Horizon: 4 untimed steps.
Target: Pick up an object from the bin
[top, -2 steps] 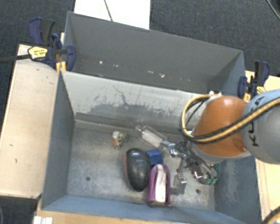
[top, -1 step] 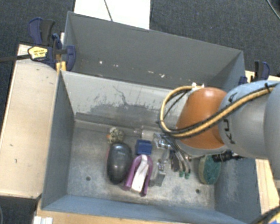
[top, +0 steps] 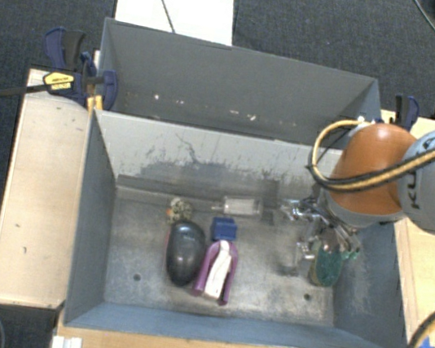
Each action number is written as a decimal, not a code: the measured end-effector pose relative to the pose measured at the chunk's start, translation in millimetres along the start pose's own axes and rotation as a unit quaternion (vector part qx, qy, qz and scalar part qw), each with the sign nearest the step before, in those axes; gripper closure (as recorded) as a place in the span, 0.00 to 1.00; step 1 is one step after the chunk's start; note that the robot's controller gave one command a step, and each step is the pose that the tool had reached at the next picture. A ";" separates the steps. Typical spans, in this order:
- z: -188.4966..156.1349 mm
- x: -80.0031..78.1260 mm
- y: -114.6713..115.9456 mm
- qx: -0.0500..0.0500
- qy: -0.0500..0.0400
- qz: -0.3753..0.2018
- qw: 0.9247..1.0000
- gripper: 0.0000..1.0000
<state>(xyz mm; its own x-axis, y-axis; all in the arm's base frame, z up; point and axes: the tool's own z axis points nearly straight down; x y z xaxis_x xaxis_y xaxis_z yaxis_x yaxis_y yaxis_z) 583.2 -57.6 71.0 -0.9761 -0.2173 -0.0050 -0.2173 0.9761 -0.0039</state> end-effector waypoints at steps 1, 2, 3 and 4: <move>-59.3 71.6 -36.0 0.000 0.001 -0.073 0.997 0.00; 1.2 50.9 -76.7 -0.005 -0.003 -0.063 0.998 0.00; 0.3 52.8 -75.3 -0.006 0.001 -0.065 0.998 1.00; -147.7 68.6 -43.7 0.000 -0.002 -0.065 0.998 1.00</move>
Offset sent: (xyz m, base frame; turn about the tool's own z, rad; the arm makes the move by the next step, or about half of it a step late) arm -0.0629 -0.0472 0.0569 -0.1526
